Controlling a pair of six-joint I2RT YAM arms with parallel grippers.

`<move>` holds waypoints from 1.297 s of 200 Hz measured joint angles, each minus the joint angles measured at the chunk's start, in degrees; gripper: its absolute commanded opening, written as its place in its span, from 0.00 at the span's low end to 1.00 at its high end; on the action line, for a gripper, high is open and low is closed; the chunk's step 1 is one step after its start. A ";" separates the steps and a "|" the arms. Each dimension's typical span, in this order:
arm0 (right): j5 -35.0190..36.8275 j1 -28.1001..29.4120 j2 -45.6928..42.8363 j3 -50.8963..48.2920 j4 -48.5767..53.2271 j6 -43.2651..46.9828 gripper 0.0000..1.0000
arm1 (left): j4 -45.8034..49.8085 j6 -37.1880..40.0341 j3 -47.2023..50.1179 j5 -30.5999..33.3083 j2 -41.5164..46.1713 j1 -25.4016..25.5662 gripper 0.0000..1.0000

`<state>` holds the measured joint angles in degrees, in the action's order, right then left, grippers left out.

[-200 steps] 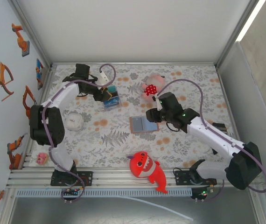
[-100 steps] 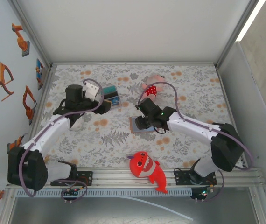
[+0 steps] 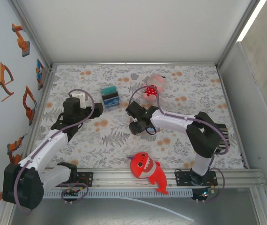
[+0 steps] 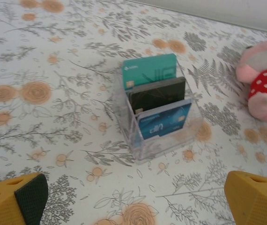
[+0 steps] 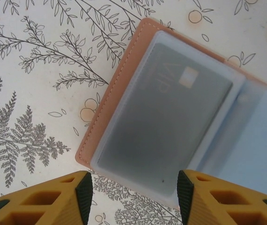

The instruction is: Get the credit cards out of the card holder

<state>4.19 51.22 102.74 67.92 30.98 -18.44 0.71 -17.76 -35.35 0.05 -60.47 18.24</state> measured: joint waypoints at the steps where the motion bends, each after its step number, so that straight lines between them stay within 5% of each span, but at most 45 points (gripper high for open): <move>1: 0.00 0.00 0.11 0.09 0.07 0.00 0.51 | -0.02 -0.07 0.00 0.07 0.02 0.00 0.97; 163: 0.59 -0.02 5.90 2.71 1.33 0.44 0.57 | -4.63 -8.57 2.16 4.02 3.72 0.00 0.97; 259: -0.11 -0.96 5.88 2.67 1.14 0.42 0.41 | -4.72 -8.59 2.16 3.45 4.26 0.00 0.97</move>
<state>4.08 50.26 108.62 70.59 32.12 -18.02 -4.01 -26.35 -33.19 3.51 -56.21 18.24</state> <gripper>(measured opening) 0.429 0.970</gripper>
